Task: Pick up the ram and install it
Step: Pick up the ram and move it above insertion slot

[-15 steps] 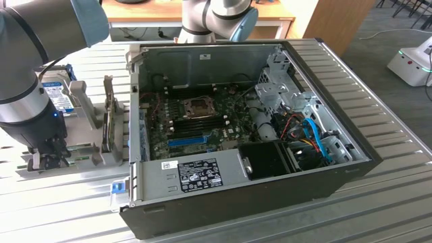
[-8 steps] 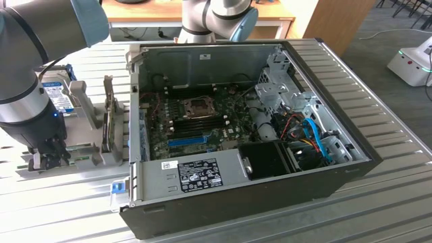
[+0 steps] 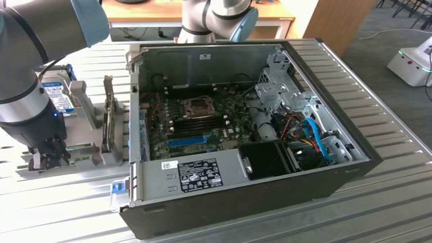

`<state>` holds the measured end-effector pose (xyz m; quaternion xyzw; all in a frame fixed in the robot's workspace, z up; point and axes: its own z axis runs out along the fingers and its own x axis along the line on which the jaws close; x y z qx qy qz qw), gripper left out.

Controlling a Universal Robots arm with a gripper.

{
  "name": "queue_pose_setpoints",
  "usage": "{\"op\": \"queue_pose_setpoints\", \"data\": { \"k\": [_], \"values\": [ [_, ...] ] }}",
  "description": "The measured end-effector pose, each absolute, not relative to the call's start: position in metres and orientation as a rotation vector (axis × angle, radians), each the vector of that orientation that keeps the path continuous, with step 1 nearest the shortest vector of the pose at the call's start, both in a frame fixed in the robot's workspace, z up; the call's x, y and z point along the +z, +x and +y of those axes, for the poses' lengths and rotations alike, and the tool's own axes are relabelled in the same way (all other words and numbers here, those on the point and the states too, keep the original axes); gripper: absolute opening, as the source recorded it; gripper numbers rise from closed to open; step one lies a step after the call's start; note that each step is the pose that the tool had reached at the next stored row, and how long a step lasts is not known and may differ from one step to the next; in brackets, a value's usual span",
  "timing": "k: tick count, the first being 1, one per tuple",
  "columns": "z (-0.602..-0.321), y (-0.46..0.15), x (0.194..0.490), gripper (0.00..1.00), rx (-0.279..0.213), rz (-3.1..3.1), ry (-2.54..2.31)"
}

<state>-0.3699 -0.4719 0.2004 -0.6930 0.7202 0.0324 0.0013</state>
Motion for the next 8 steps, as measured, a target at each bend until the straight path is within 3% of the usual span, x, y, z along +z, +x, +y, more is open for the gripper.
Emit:
{"op": "queue_pose_setpoints", "data": {
  "k": [8],
  "values": [
    [-0.4718, -0.3694, 0.2004, 0.21, 0.102, 2.255, -2.182]
  ]
}}
